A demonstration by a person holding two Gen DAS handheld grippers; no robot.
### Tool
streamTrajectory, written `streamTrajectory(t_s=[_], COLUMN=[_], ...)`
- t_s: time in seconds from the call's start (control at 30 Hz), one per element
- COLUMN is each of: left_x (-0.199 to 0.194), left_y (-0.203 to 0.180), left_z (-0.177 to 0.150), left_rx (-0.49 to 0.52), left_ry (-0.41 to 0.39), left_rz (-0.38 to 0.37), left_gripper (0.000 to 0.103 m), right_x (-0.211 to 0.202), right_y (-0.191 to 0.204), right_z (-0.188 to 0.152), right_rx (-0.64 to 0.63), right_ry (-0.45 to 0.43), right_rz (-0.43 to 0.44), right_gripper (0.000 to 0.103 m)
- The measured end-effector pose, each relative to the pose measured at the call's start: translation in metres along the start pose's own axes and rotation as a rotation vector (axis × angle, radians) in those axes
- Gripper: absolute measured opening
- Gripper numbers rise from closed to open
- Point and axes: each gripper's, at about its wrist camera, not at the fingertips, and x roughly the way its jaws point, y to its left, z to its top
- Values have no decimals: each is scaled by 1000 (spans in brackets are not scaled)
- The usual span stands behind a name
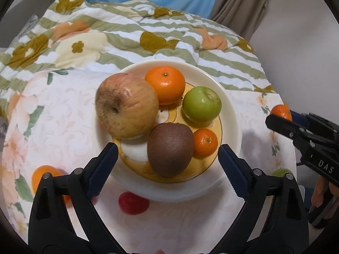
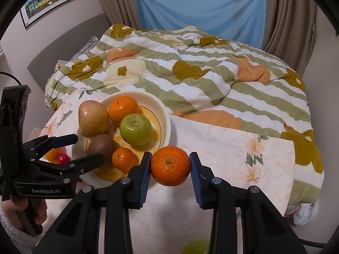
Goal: Organize fruits
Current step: 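Release the kiwi into the bowl with the left tool while the right tool releases the tangerine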
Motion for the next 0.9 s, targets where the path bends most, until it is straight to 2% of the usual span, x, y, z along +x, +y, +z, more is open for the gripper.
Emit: streamTrajectory(t_s=[0.13, 0.37, 0.6, 0.9], left_x=[-20, -51, -68, -74], left_y=[3, 25, 52, 71], left_z=[-3, -7, -12, -19], left_rx=[21, 58, 46, -12], left_ry=[-13, -27, -29, -37], left_rz=[16, 117, 198, 215], left_gripper=[102, 102, 103, 103], right_x=[-4, -2, 20, 39], right_y=[6, 20, 23, 31], right_z=[1, 3, 4, 6], right_rx=[8, 29, 80, 71], right_ry=[-8, -18, 9, 19], right_rz=[12, 44, 62, 56], right_gripper=[33, 33, 33, 33])
